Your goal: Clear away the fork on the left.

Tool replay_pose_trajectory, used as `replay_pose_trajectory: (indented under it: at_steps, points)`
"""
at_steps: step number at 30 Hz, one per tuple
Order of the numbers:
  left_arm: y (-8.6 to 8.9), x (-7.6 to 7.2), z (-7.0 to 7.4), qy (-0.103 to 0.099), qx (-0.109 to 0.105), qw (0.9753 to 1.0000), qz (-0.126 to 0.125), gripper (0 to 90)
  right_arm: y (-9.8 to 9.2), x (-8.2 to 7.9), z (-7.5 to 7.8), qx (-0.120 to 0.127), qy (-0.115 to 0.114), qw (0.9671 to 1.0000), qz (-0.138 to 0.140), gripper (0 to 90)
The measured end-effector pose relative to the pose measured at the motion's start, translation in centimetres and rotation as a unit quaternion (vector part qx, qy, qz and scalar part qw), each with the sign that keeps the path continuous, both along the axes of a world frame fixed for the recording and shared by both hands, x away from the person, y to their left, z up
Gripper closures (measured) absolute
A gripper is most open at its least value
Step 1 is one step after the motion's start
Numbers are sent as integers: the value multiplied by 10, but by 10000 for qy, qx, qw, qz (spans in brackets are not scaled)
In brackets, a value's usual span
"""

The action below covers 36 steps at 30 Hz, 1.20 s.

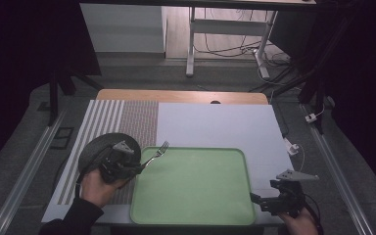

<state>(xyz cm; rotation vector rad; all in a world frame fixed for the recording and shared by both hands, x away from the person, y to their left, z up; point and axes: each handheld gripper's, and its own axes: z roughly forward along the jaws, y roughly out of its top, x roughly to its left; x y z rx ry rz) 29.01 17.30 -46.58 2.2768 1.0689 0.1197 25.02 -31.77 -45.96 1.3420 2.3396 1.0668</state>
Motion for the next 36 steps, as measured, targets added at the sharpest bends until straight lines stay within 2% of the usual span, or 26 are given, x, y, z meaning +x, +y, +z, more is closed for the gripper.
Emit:
replay_pose_trajectory:
  at_steps: [5, 13, 17, 21, 25, 27, 29, 30, 32, 35, 36]
  points:
    - [-18, -7, -3, 37, -40, 9999, -87, 772, 0, 0, 0, -10, 5, 10000, 1, 44]
    - [-47, -16, -19, 169, 242, 9991, -316, 772, 0, 0, 0, -16, 0, 10000, 9, 44]
    - [-56, -17, -27, 266, 328, 9983, -402, 772, 0, 0, 0, -13, -2, 10000, 11, 45]
    - [-64, -18, -36, 391, 417, 9968, -565, 770, 0, 0, 0, -10, -1, 10000, 12, 45]
    - [-70, -17, -44, 584, 586, 9935, -779, 748, 0, 0, 0, -13, -4, 10000, 13, 45]
    - [-71, -16, -40, 510, 487, 9941, -819, 653, 0, 0, 0, -13, -5, 10000, 17, 45]
    - [-72, -16, -31, 247, 410, 9953, -845, 614, 0, 0, 0, -13, 3, 10000, 14, 45]
    - [-72, -16, -27, 154, 332, 9954, -888, 621, 0, 0, 0, -12, 3, 10000, 13, 45]
    - [-75, -16, -21, 31, 212, 9942, -1058, 731, 0, 0, 0, -13, 2, 10000, 15, 45]
    - [-86, -14, -25, 129, 257, 9915, -1272, 890, 0, 0, 0, -12, 9, 10000, 15, 45]
    - [-91, -13, -27, 174, 301, 9909, -1297, 891, 0, 0, 0, -11, 9, 10000, 14, 45]
